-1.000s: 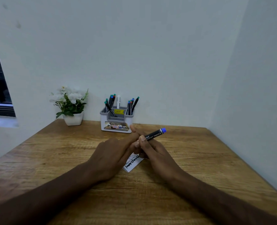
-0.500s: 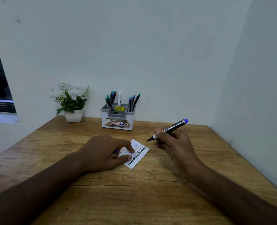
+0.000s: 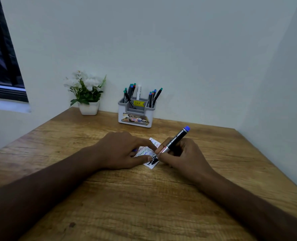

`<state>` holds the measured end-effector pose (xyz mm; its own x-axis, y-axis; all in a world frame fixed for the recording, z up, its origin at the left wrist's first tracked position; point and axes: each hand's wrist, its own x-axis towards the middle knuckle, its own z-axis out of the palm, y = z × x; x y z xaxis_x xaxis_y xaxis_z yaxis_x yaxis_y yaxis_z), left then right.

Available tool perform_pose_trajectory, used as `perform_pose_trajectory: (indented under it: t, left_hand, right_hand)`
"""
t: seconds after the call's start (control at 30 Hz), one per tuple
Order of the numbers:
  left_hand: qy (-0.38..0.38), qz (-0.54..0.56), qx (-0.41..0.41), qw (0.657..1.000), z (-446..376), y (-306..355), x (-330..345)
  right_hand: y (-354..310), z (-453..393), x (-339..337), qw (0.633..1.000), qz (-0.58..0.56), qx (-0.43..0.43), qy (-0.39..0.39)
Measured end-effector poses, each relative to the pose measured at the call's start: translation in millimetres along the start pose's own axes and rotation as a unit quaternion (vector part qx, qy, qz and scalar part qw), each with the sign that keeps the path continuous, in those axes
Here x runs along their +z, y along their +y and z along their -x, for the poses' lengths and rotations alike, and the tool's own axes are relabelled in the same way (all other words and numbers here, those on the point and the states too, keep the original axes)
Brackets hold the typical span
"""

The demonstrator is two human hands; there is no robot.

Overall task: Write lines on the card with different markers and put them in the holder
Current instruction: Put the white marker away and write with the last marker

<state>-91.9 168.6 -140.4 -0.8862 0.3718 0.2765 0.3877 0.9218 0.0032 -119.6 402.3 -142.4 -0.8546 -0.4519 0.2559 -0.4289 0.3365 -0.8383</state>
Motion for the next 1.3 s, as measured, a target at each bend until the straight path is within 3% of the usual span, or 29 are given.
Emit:
perform_pose_trajectory:
  t: [0.43,1.3]
  left_hand:
    - [0.003,0.002,0.0,1.0,0.0,-0.7,0.9]
    - [-0.007,0.007,0.001,1.0,-0.7,-0.8,0.1]
  right_hand:
    - [1.9,-0.2,-0.7,0.999,0.023,-0.019,-0.026]
    - [4.6,-1.6,-0.9,0.999,0.031,0.002,0.007]
